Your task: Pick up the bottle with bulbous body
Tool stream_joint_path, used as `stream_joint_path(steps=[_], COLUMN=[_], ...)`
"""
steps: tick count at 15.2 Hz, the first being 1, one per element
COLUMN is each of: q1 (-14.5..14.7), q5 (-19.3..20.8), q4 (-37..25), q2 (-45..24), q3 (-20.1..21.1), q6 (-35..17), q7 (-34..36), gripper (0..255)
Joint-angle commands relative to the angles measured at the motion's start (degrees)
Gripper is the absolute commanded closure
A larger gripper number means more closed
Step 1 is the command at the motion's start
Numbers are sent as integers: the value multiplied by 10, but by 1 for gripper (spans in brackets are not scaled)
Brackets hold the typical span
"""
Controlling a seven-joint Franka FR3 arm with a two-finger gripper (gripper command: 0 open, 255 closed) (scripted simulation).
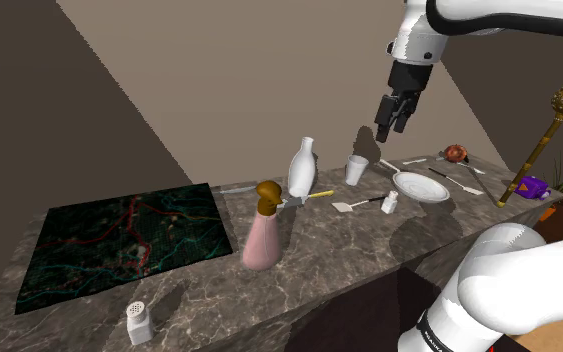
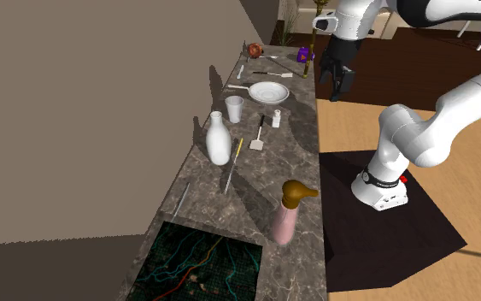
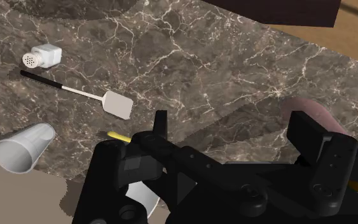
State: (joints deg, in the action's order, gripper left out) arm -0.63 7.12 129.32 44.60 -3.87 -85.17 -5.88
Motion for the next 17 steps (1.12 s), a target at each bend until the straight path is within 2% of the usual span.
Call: stream_joint_path(steps=[1,9,17], q1=[0,-2,-4], q5=[0,1,-23], q4=[0,-54,-156], q2=[0,-159,-332], q3=[0,-40,-76], q6=[0,-102,-168], q7=[0,-22,-54], gripper=[0,0,0])
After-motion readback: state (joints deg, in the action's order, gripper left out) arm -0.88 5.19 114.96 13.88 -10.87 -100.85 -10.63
